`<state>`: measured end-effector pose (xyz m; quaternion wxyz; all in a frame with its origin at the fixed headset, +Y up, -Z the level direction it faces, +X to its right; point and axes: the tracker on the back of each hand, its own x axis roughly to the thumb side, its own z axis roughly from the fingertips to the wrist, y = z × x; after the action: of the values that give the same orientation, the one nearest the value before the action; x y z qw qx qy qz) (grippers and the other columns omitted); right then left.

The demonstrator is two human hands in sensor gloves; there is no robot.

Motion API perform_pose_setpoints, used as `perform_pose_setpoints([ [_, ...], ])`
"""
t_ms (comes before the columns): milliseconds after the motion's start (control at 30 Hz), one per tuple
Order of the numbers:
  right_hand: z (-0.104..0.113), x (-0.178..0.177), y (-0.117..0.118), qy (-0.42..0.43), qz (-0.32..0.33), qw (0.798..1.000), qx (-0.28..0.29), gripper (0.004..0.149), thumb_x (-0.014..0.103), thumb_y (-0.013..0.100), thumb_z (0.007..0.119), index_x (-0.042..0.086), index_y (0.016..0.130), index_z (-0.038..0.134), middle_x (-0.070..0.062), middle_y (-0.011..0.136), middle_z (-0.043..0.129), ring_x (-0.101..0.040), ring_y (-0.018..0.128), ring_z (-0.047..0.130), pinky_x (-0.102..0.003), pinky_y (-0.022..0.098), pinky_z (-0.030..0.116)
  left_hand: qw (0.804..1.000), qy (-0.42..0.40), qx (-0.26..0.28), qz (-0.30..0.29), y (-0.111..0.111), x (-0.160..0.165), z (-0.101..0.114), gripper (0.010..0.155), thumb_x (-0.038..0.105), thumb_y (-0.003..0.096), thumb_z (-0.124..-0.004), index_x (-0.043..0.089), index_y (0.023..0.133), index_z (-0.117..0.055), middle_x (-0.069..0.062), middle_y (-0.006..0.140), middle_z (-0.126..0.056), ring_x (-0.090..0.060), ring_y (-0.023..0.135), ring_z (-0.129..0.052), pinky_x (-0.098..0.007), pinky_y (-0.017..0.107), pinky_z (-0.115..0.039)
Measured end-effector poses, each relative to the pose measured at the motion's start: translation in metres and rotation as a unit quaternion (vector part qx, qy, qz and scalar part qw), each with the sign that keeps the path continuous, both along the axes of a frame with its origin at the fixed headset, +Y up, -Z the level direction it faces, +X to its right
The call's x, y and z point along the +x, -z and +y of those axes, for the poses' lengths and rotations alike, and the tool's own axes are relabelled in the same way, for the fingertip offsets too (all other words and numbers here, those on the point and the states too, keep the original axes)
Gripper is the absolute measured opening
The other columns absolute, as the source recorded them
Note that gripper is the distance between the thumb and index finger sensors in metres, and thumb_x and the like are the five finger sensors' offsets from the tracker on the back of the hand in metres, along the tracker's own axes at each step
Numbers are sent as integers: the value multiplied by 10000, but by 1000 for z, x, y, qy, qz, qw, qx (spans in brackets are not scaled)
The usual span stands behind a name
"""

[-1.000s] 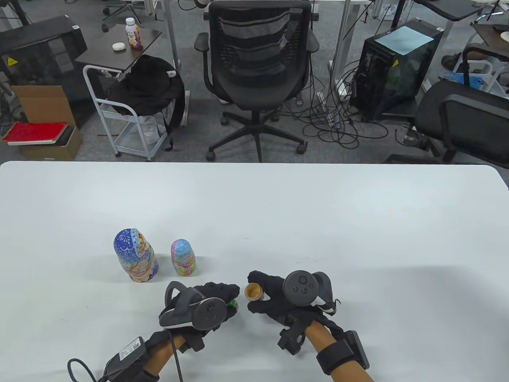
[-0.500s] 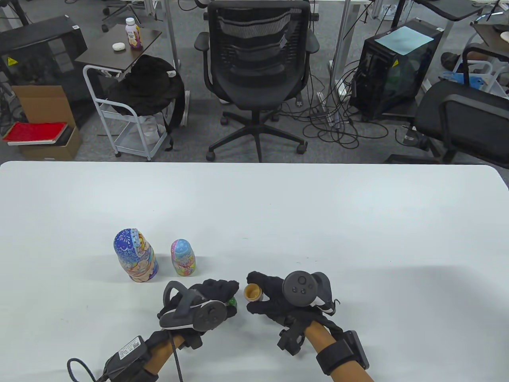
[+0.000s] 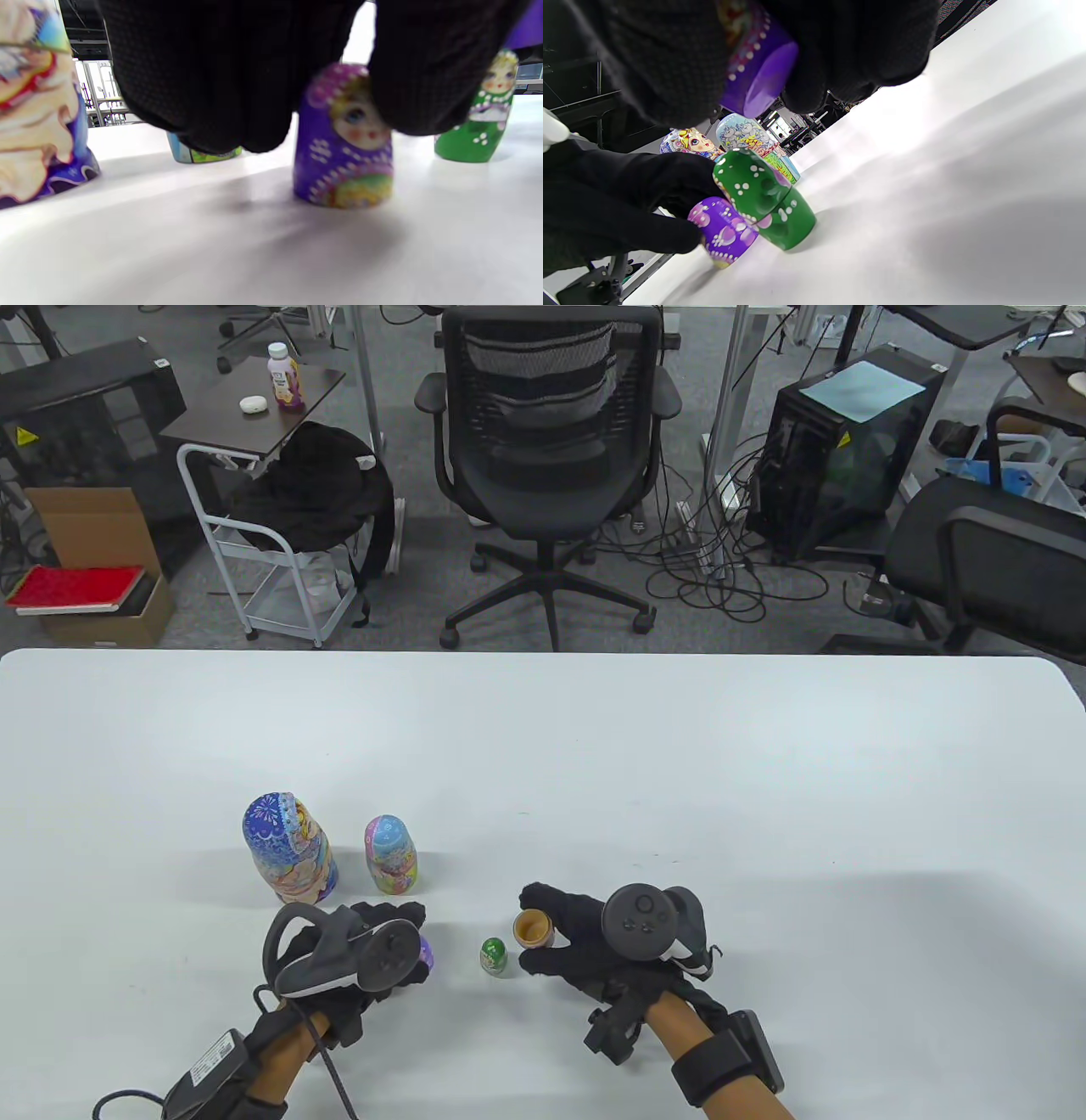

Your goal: Separate nested Russian dolls into individual dolls

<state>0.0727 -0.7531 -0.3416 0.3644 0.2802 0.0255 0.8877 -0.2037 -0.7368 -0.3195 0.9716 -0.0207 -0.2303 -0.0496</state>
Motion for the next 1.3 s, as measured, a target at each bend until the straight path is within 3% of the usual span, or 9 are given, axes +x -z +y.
perform_pose_setpoints([
  [133, 2, 1, 0, 6, -1, 1000, 3, 787, 432, 371, 943, 121, 1028, 645, -151, 902, 915, -392, 865, 853, -471, 628, 774, 1000, -28, 11, -9, 0, 2, 3, 673, 554, 463, -864, 163, 995, -734, -78, 864, -958, -291, 715, -1019, -372, 518, -901],
  [367, 15, 1, -4, 30, -3, 999, 31, 788, 435, 371, 942, 124, 1030, 641, -145, 903, 915, -384, 866, 854, -465, 632, 776, 992, -100, 75, -5, -11, -2, 40, 667, 544, 474, -869, 146, 995, -745, -92, 857, -964, -300, 708, -1023, -380, 517, -907],
  [667, 16, -15, -13, 21, 30, 999, 25, 786, 431, 374, 943, 128, 1032, 637, -146, 907, 902, -394, 868, 844, -467, 637, 769, 962, -237, 116, -76, -34, 10, 76, 665, 559, 477, -872, 148, 987, -759, -90, 841, -974, -304, 690, -1027, -376, 507, -907],
  [1300, 15, -30, -23, 16, 60, 998, 20, 796, 428, 373, 943, 110, 1036, 636, -148, 898, 897, -402, 864, 835, -477, 636, 763, 957, -236, 109, -128, -43, 35, 69, 662, 560, 485, -859, 156, 997, -747, -86, 850, -967, -289, 698, -1023, -368, 512, -904],
])
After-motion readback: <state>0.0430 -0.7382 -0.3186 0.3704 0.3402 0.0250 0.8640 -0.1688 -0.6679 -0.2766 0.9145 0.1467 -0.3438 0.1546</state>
